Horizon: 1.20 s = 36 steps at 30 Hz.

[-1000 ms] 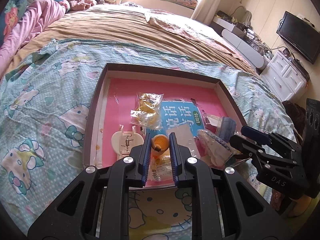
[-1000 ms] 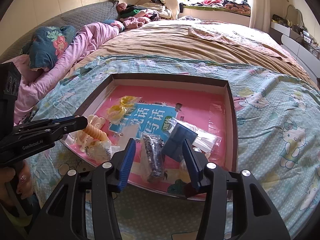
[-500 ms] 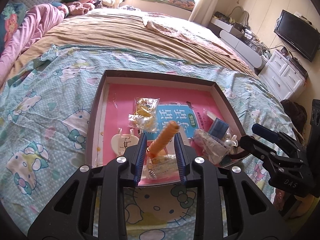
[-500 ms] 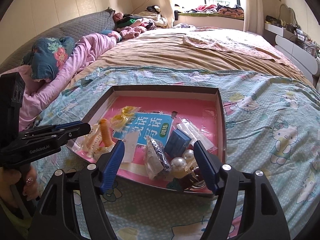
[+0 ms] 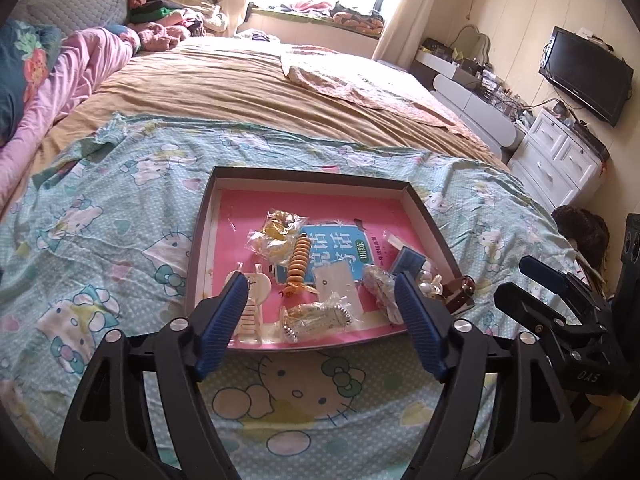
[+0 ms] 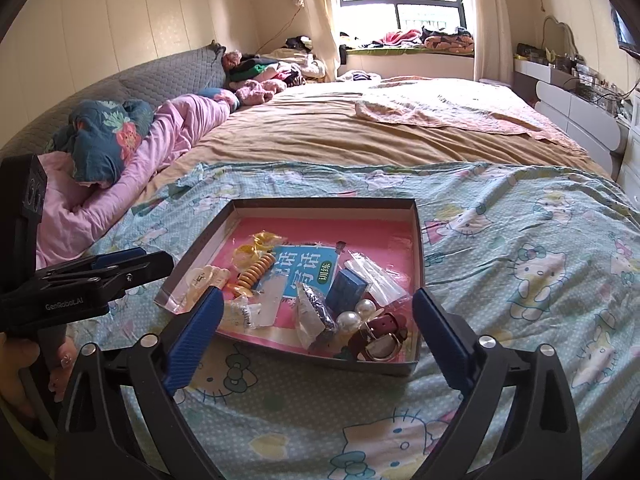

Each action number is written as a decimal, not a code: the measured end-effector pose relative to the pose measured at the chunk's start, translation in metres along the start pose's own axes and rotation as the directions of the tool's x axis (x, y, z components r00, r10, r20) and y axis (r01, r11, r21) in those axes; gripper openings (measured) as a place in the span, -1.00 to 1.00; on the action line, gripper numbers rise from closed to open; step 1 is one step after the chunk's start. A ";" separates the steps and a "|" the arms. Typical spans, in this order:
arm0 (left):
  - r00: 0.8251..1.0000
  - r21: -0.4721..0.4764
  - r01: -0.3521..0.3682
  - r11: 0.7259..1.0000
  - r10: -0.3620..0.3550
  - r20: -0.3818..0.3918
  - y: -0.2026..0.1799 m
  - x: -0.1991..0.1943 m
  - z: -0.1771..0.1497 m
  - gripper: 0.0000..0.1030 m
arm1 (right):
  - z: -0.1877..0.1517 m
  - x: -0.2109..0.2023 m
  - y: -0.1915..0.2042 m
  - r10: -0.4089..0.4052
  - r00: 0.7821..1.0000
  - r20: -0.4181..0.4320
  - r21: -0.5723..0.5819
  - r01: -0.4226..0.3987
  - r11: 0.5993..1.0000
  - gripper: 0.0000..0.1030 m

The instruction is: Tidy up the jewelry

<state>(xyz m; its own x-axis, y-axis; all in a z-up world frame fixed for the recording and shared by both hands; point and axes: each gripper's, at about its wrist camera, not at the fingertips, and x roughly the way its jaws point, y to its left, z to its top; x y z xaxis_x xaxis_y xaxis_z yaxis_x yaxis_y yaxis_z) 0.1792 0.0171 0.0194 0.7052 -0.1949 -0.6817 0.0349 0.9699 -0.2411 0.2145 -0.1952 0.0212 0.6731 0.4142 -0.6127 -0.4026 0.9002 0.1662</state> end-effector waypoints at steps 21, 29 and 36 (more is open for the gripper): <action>1.000 0.005 -0.024 1.000 0.024 0.016 -0.003 -0.047 -0.069 0.81 | -0.063 -0.048 0.015 0.003 1.000 -0.016 0.000 -0.003 1.000 0.91; 1.000 0.002 -0.024 1.000 0.024 0.013 -0.004 -0.054 -0.084 0.81 | -0.082 -0.052 0.016 0.005 0.999 -0.041 0.014 -0.005 1.000 0.91; 1.000 0.005 -0.022 1.000 0.022 0.021 -0.005 -0.059 -0.087 0.81 | -0.084 -0.056 0.020 0.010 0.999 -0.042 0.011 -0.010 1.000 0.91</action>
<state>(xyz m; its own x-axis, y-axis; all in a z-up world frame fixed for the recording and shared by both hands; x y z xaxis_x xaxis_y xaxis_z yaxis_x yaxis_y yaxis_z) 0.0761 0.0107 0.0005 0.7205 -0.1704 -0.6721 0.0227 0.9746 -0.2228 0.1167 -0.2116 -0.0061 0.6426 0.4172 -0.6427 -0.4019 0.8976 0.1808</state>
